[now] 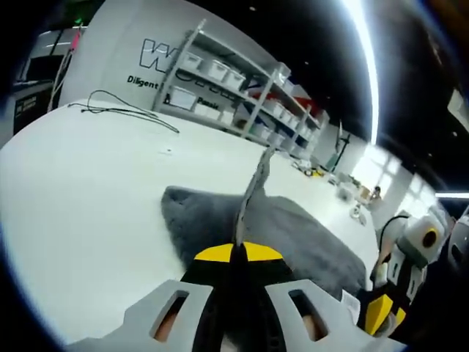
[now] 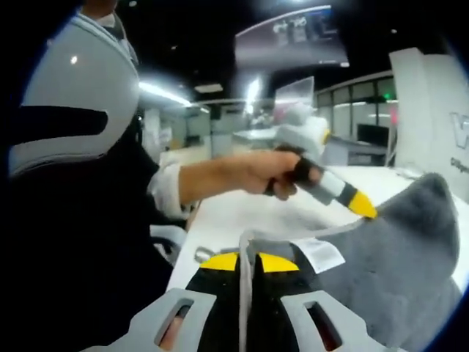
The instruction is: Open the folded towel by lifting each exposed corner and separating the folded layers until the towel lies flat within the target outline without major curled edges
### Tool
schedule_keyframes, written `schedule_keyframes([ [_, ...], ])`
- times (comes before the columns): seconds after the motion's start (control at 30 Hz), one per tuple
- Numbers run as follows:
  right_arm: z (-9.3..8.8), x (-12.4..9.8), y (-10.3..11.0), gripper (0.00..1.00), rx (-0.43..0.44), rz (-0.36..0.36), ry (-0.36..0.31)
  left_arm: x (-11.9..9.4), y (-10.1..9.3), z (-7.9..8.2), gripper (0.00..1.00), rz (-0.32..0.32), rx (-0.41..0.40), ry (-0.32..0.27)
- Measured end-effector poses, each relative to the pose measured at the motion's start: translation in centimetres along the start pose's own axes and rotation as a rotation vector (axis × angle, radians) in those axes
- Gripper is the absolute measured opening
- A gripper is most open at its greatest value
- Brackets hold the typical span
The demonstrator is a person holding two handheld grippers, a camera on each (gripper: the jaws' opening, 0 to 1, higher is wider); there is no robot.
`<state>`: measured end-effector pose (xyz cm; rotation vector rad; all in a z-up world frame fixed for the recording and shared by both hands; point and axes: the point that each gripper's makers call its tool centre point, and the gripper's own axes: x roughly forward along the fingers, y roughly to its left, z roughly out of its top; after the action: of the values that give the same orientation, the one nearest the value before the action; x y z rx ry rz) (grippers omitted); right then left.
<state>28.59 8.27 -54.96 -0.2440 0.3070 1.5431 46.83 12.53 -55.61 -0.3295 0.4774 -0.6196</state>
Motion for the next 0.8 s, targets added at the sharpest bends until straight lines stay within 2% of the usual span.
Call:
schedule_keyframes([
  [0.8,-0.5,2.2,0.5,0.07,-0.022,0.028,0.027,-0.4,1.8,-0.7,0.03,0.026,-0.004,0.015],
])
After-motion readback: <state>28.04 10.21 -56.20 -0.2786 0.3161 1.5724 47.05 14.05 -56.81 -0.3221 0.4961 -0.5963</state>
